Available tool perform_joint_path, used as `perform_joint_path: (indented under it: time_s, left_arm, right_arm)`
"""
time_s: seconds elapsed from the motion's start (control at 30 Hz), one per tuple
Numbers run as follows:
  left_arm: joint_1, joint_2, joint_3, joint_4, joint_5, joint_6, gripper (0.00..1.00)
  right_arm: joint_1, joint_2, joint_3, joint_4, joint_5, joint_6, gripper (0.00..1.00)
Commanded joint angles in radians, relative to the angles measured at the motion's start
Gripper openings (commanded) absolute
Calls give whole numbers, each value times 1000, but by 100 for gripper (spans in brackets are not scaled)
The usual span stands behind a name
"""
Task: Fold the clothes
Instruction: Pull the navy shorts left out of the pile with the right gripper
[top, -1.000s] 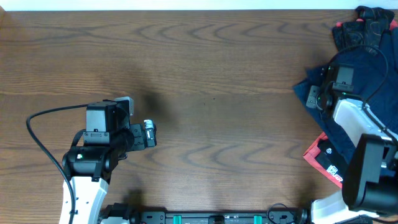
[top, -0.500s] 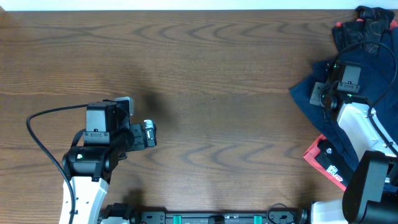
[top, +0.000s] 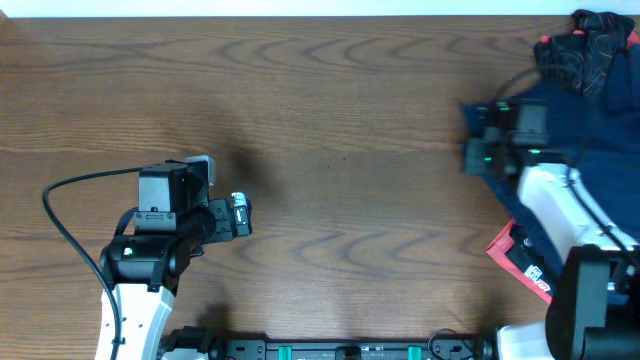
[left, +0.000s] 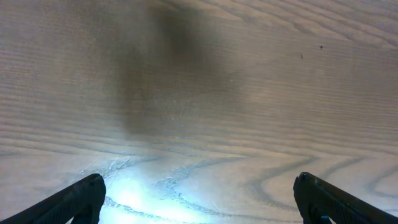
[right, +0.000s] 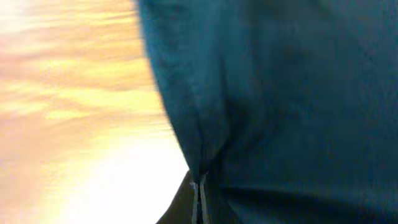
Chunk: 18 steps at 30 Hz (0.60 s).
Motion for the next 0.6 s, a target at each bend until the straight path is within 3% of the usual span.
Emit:
perform_joint_path:
  time_s: [0.0, 0.23, 0.4, 0.43, 0.47, 0.57]
  left_arm:
    - [4, 0, 19, 0, 6, -9, 98]
    - [4, 0, 19, 0, 6, -9, 98]
    - [4, 0, 19, 0, 6, -10, 98]
    - [4, 0, 19, 0, 6, -10, 98]
    - [4, 0, 19, 0, 6, -9, 98]
    - [4, 0, 19, 2, 6, -10, 98]
  right_arm:
    - [188, -13, 5, 24, -157, -3, 1]
    - [517, -12, 5, 298, -37, 182, 1]
    - [676, -11, 5, 545, 141, 204, 3]
    - [700, -11, 5, 586, 197, 204, 12]
    - [713, -11, 5, 607, 247, 203, 34]
    - [710, -11, 5, 607, 327, 185, 88]
